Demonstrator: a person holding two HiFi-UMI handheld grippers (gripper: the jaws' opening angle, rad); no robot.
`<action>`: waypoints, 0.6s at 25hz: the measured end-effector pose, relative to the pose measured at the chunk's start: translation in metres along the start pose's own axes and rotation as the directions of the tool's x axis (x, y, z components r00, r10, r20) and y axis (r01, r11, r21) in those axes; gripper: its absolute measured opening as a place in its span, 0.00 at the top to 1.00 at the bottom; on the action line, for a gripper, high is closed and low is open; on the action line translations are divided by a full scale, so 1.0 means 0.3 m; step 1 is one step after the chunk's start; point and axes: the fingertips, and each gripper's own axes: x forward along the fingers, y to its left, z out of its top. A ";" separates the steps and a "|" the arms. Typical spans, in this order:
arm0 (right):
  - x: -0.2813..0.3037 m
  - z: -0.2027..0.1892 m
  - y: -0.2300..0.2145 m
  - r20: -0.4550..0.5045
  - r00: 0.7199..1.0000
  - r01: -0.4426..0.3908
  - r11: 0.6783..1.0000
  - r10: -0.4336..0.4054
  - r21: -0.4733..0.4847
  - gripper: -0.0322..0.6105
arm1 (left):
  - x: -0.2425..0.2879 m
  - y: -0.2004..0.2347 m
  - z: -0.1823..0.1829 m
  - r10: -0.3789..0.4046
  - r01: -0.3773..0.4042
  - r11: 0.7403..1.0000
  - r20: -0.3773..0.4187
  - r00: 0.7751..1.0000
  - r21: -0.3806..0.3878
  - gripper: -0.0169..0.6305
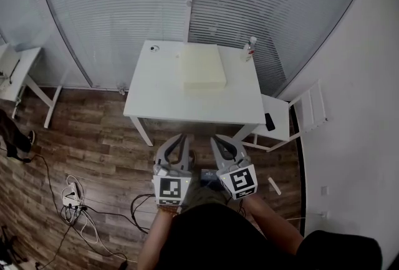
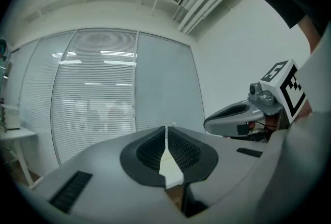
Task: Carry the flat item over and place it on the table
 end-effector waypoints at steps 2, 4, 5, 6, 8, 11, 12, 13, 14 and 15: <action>0.010 -0.002 0.005 -0.001 1.000 -0.004 1.000 0.004 -0.002 0.95 | 0.001 0.010 -0.005 0.001 -0.001 1.000 -0.004 1.000 -0.001 0.94; 0.022 -0.002 0.007 -0.002 1.000 -0.004 1.000 0.004 0.000 0.95 | 0.001 0.024 -0.006 0.004 -0.004 1.000 -0.004 1.000 -0.004 0.94; 0.028 -0.001 0.008 -0.002 1.000 -0.002 1.000 0.002 0.002 0.95 | 0.001 0.030 -0.006 0.006 -0.006 1.000 -0.004 1.000 -0.006 0.94; 0.035 0.001 0.007 -0.002 1.000 0.000 1.000 0.000 0.003 0.95 | 0.002 0.035 -0.006 0.006 -0.006 1.000 -0.003 1.000 -0.006 0.94; 0.048 -0.006 0.004 -0.003 1.000 0.004 1.000 -0.004 0.008 0.95 | 0.007 0.039 -0.008 0.002 -0.002 1.000 0.002 1.000 -0.001 0.94; 0.072 -0.049 -0.001 -0.026 1.000 -0.001 1.000 0.001 0.021 0.95 | 0.027 0.049 -0.023 -0.007 0.007 1.000 -0.013 1.000 0.004 0.94; 0.086 -0.057 -0.005 -0.033 0.999 -0.005 1.000 0.005 0.022 0.95 | 0.037 0.061 -0.025 -0.007 0.008 1.000 -0.019 1.000 0.007 0.94; 0.101 -0.058 -0.009 -0.038 0.999 -0.009 1.000 0.009 0.022 0.95 | 0.045 0.076 -0.023 -0.005 0.005 1.000 -0.021 1.000 0.006 0.94; 0.116 -0.056 -0.016 -0.041 0.999 -0.011 1.000 0.012 0.021 0.95 | 0.050 0.093 -0.019 0.001 -0.001 1.000 -0.022 1.000 0.003 0.94; 0.132 -0.053 -0.024 -0.041 0.999 -0.011 1.000 0.012 0.021 0.95 | 0.055 0.110 -0.015 0.007 -0.007 1.000 -0.022 1.000 0.001 0.94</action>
